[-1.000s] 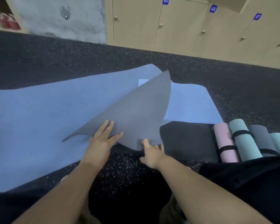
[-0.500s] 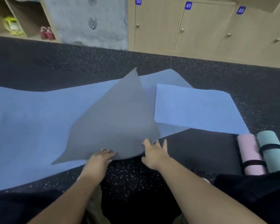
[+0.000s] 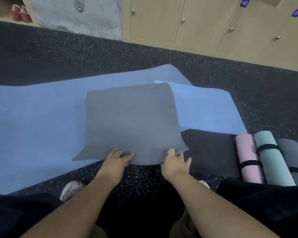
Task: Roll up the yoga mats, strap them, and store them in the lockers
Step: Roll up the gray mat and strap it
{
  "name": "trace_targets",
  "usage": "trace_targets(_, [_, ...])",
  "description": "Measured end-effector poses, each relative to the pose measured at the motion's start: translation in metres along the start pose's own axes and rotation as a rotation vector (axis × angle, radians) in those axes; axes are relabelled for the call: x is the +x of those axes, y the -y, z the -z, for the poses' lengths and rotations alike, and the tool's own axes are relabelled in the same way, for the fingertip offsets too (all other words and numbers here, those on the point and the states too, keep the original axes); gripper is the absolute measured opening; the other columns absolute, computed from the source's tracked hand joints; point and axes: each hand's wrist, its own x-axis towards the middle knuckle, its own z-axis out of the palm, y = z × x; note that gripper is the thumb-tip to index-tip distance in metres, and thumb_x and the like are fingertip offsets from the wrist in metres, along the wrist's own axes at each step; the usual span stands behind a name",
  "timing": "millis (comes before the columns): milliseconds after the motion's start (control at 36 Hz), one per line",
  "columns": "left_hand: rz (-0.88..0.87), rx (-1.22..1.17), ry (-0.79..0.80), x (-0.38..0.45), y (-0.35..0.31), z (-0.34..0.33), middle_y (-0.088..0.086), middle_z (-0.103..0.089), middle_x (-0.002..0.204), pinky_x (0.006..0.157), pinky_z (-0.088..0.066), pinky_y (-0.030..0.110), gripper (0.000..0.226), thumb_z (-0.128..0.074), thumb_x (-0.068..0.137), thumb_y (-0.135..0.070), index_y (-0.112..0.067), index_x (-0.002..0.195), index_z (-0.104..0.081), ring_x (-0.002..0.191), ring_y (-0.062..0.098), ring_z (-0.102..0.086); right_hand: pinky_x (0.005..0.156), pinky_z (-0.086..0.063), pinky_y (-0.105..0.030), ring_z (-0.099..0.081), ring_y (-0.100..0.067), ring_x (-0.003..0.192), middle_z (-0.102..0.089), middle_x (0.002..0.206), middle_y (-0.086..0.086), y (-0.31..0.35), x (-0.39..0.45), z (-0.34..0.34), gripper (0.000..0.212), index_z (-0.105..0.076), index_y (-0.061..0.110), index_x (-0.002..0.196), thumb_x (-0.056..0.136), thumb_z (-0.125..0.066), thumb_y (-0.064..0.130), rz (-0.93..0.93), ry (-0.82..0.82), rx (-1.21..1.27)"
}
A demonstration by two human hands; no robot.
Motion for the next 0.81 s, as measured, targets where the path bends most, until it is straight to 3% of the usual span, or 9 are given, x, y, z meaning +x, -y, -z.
trace_targets(167, [-0.101,0.005,-0.055,0.022,-0.021,-0.006,0.005,-0.022,0.159,0.12,-0.012,0.032,0.059,-0.049,0.096,0.001,-0.033,0.143,-0.043,0.149,0.025,-0.005,0.119,-0.007,-0.055,0.002,-0.027,0.151,-0.03,0.153,-0.018,-0.018,0.009,-0.006,0.031,-0.031,0.011,0.124,0.095,-0.043,0.011,-0.138,0.081,0.023])
trace_targets(250, [-0.132,-0.016,-0.036,0.03,-0.018,-0.008,0.007,-0.032,0.155,0.115,-0.008,0.024,0.053,-0.049,0.097,-0.001,-0.029,0.142,-0.045,0.147,0.026,-0.012,0.117,-0.021,-0.048,-0.021,-0.033,0.146,-0.035,0.149,-0.022,-0.021,0.021,-0.011,0.043,-0.027,0.006,0.137,0.1,-0.043,0.021,-0.168,0.181,0.024])
trace_targets(333, [-0.089,0.004,0.103,0.032,-0.018,-0.006,0.008,-0.042,0.149,0.116,-0.01,0.024,0.043,-0.041,0.103,-0.012,-0.022,0.144,-0.043,0.143,0.026,-0.025,0.109,-0.033,-0.038,-0.039,-0.035,0.136,-0.037,0.148,-0.022,-0.024,0.023,-0.019,0.054,-0.022,0.001,0.143,0.104,-0.039,0.034,-0.174,0.294,0.074])
trace_targets(389, [-0.074,0.027,0.137,0.033,-0.017,-0.008,0.007,-0.044,0.148,0.116,-0.008,0.023,0.041,-0.039,0.104,-0.015,-0.02,0.144,-0.043,0.141,0.025,-0.03,0.1,-0.04,-0.039,-0.046,-0.036,0.128,-0.048,0.137,-0.022,-0.024,0.023,-0.024,0.039,-0.033,0.006,0.128,0.103,-0.039,0.035,-0.141,0.231,0.081])
trace_targets(472, [-0.056,0.071,0.159,0.033,-0.014,-0.011,0.005,-0.041,0.15,0.116,-0.004,0.023,0.042,-0.038,0.104,-0.022,-0.02,0.146,-0.04,0.141,0.021,-0.03,0.092,-0.043,-0.041,-0.047,-0.038,0.124,-0.056,0.125,-0.021,-0.018,0.023,-0.027,0.02,-0.031,0.013,0.107,0.102,-0.038,0.031,-0.122,0.128,0.122])
trace_targets(611, [-0.052,0.167,0.097,0.033,-0.011,-0.013,0.004,-0.036,0.153,0.116,0.005,0.026,0.047,-0.028,0.105,-0.033,-0.021,0.151,-0.029,0.146,0.023,-0.02,0.099,-0.039,-0.042,-0.037,-0.038,0.133,-0.043,0.134,-0.025,-0.011,0.024,-0.028,0.02,-0.038,0.005,0.114,0.101,-0.039,0.02,-0.07,-0.005,0.186])
trace_targets(667, [-0.039,0.21,0.118,0.029,-0.005,-0.022,0.005,-0.027,0.157,0.118,0.005,0.031,0.048,-0.026,0.106,-0.031,-0.024,0.153,-0.023,0.149,0.028,-0.005,0.098,-0.039,-0.04,-0.038,-0.041,0.132,-0.045,0.132,-0.026,-0.015,0.026,-0.032,0.014,-0.037,0.007,0.107,0.099,-0.042,0.018,-0.003,-0.036,0.175])
trace_targets(722, [-0.022,0.219,0.131,0.023,0.004,-0.036,0.009,-0.026,0.158,0.121,-0.005,0.04,0.049,-0.036,0.105,-0.024,-0.026,0.153,-0.023,0.148,0.034,0.006,0.102,-0.034,-0.039,-0.036,-0.039,0.131,-0.049,0.129,-0.023,-0.02,0.03,-0.035,0.021,-0.041,0.005,0.116,0.097,-0.045,0.015,0.074,-0.069,0.154])
trace_targets(806, [-0.076,0.193,0.029,0.012,0.014,-0.051,0.024,-0.054,0.134,0.1,-0.043,0.059,0.064,-0.072,0.082,-0.004,-0.017,0.139,-0.046,0.141,0.044,-0.017,0.113,-0.024,-0.039,-0.03,-0.035,0.136,-0.045,0.136,-0.02,-0.023,0.03,-0.032,0.039,-0.04,0.001,0.133,0.095,-0.046,0.009,0.164,-0.116,0.177])
